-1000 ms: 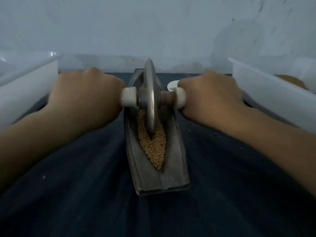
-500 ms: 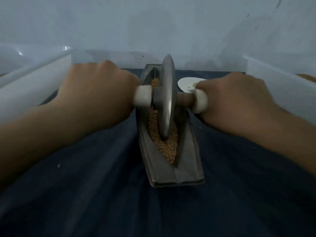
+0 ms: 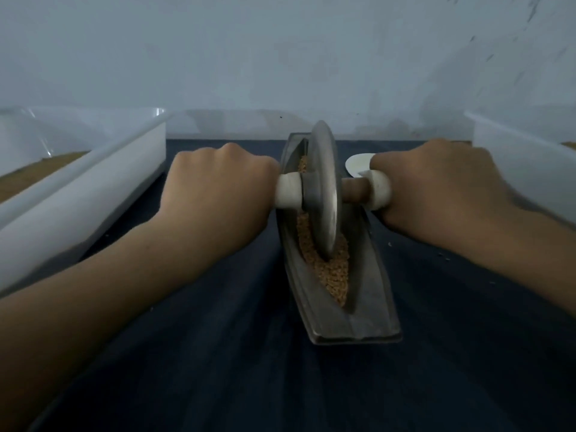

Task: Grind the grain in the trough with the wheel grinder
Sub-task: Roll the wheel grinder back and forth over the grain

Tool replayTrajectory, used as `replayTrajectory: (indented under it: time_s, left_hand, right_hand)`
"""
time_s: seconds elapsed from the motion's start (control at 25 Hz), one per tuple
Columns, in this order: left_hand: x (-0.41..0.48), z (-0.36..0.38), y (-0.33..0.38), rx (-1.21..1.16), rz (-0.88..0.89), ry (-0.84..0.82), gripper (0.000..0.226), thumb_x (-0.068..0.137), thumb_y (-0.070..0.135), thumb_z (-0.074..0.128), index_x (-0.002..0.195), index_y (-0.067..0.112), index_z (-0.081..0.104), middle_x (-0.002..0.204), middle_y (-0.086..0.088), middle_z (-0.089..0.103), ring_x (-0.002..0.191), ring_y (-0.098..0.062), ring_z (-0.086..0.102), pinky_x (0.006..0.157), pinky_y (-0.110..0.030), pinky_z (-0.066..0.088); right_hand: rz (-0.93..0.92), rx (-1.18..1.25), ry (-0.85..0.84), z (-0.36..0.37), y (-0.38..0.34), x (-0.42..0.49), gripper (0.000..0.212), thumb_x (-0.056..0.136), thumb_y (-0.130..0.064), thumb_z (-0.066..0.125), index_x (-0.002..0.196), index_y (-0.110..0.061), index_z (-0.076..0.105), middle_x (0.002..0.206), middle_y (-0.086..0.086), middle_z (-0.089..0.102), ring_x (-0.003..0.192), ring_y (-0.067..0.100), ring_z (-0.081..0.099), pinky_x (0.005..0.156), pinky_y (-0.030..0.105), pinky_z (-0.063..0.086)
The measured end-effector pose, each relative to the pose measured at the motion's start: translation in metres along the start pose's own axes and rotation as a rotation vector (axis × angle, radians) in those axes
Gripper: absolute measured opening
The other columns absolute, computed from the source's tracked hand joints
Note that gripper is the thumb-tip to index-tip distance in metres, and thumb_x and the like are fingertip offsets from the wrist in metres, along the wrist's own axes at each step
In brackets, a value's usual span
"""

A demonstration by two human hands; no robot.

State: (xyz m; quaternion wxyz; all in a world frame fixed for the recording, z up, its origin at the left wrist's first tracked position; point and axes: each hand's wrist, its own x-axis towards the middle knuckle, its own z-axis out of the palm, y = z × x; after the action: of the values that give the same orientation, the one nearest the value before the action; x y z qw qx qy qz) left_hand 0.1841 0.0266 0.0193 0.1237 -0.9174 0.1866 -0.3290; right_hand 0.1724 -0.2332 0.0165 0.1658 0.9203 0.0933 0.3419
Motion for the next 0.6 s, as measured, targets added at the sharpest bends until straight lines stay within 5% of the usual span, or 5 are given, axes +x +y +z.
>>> replayTrajectory:
  time_s: [0.12,0.2,0.32,0.48,0.6]
  left_hand:
    - [0.035,0.014,0.005,-0.003,-0.108,-0.103,0.002,0.082,0.024,0.063,0.082,0.022,0.062,0.064,0.000,0.038,0.055,-0.025,0.044,0.052,-0.031,0.031]
    - [0.054,0.012,0.006,-0.031,-0.142,-0.186,0.012,0.089,0.024,0.058,0.098,0.021,0.065,0.077,-0.002,0.044,0.073,-0.029,0.056,0.061,-0.036,0.038]
    - [0.037,0.003,0.004,-0.004,-0.040,-0.136,0.002,0.084,0.026,0.062,0.086,0.024,0.061,0.067,0.003,0.038,0.061,-0.024,0.050,0.053,-0.032,0.034]
    - [0.002,-0.006,0.004,0.063,0.035,0.094,0.028,0.057,0.019,0.074,0.058,0.024,0.046,0.051,0.006,0.015,0.043,-0.011,0.004,0.049,-0.016,0.009]
    - [0.025,0.005,0.006,0.103,0.027,-0.031,0.014,0.073,0.018,0.070,0.070,0.022,0.057,0.057,0.000,0.032,0.045,-0.023,0.039,0.045,-0.025,0.024]
  right_hand:
    - [0.099,0.115,-0.146,0.008,-0.013,0.037,0.020,0.082,-0.040,0.067,0.073,-0.027,0.055,0.064,-0.005,0.051,0.056,0.018,0.045,0.051,0.024,0.031]
    - [0.151,0.188,-0.258,0.005,-0.015,0.055,0.012,0.086,-0.037,0.068,0.089,-0.026,0.064,0.083,0.001,0.060,0.071,0.024,0.051,0.061,0.029,0.039]
    - [0.082,0.162,-0.225,-0.003,-0.006,0.028,0.012,0.084,-0.036,0.065,0.079,-0.029,0.057,0.072,-0.004,0.056,0.062,0.020,0.052,0.054,0.028,0.037]
    - [0.046,0.131,0.010,-0.006,-0.001,-0.024,0.028,0.060,-0.036,0.067,0.065,-0.029,0.040,0.048,-0.013,0.024,0.040,0.005,0.020,0.046,0.015,0.015]
    - [0.113,0.145,-0.104,0.006,-0.007,0.007,0.020,0.075,-0.035,0.068,0.070,-0.032,0.048,0.057,-0.010,0.042,0.049,0.020,0.044,0.048,0.023,0.025]
